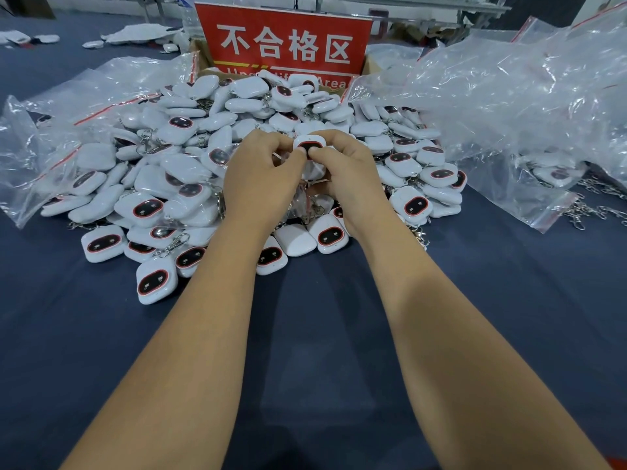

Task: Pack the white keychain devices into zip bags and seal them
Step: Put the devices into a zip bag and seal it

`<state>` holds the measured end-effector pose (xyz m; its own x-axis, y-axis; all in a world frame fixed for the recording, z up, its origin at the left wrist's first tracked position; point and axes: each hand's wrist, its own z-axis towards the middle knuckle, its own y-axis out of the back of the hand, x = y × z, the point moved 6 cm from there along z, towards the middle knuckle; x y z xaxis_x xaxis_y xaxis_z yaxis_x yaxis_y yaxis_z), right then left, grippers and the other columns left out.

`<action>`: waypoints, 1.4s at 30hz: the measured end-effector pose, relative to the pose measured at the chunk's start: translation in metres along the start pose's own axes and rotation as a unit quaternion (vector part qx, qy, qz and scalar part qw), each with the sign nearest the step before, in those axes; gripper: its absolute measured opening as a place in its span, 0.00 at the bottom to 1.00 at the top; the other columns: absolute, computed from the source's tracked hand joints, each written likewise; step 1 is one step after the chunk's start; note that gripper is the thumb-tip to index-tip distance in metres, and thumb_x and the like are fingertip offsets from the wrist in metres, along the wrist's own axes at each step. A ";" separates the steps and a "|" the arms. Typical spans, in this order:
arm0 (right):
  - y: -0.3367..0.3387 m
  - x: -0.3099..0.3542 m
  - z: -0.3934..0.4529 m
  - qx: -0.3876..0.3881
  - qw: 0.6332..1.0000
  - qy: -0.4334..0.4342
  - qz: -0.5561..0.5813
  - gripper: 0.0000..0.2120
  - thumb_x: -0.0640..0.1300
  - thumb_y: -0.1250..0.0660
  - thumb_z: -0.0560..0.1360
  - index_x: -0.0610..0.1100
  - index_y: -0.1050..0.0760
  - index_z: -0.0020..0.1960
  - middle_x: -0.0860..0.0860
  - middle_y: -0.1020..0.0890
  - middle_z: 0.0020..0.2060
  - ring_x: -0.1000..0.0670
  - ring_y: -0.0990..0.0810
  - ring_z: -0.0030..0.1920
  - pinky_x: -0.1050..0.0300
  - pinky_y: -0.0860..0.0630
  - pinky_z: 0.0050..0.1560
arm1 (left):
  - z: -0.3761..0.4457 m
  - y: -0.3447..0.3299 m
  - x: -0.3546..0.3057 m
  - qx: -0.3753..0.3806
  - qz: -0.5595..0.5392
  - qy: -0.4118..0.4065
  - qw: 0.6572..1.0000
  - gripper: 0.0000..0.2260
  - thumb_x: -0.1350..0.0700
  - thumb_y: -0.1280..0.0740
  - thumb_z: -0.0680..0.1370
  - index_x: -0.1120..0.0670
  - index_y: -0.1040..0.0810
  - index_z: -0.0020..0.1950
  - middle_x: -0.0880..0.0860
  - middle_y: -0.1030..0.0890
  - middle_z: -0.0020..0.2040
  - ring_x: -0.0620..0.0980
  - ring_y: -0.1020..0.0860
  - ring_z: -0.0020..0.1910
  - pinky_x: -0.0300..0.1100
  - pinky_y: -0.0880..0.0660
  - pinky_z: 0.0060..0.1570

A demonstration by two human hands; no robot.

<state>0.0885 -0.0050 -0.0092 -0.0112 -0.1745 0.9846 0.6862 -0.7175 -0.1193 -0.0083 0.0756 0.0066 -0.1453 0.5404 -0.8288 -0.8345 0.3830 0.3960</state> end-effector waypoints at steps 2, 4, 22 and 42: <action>-0.001 0.001 -0.001 0.001 1.000 -0.002 -0.002 0.08 0.33 0.36 0.77 0.44 0.20 0.47 0.43 0.17 0.43 0.46 0.19 0.44 0.45 0.19 0.50 | 0.000 0.000 0.002 -0.005 0.000 -0.004 1.000 0.04 0.45 0.37 0.73 0.39 0.28 0.38 0.46 0.23 0.48 0.46 0.23 0.45 0.52 0.24 0.51; -0.001 0.001 -0.002 0.002 1.000 -0.003 -0.004 0.08 0.34 0.37 0.77 0.43 0.20 0.49 0.42 0.17 0.43 0.46 0.19 0.44 0.45 0.19 0.50 | 0.001 -0.001 0.004 -0.009 -0.002 -0.016 1.000 0.03 0.47 0.36 0.75 0.43 0.26 0.41 0.46 0.24 0.47 0.46 0.24 0.45 0.49 0.25 0.49; -0.002 0.002 -0.002 0.008 1.000 -0.004 0.005 0.09 0.34 0.38 0.78 0.42 0.20 0.52 0.41 0.17 0.43 0.46 0.19 0.43 0.58 0.23 0.35 | 0.004 0.000 0.000 -0.032 0.031 -0.100 0.994 0.07 0.55 0.32 0.77 0.58 0.21 0.44 0.47 0.26 0.45 0.35 0.28 0.39 0.27 0.33 0.41; 0.002 0.004 0.003 0.019 0.999 0.024 -0.031 0.11 0.33 0.36 0.77 0.46 0.19 0.50 0.48 0.17 0.37 0.48 0.18 0.42 0.50 0.19 0.45 | 0.006 -0.001 0.001 -0.009 0.019 -0.089 0.996 0.05 0.54 0.33 0.78 0.55 0.21 0.46 0.46 0.26 0.47 0.38 0.28 0.41 0.29 0.31 0.44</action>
<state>0.0921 -0.0053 -0.0051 -0.0884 -0.1639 0.9825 0.7097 -0.7025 -0.0533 -0.0047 0.0799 0.0074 -0.0814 0.6787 -0.7299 -0.8403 0.3471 0.4164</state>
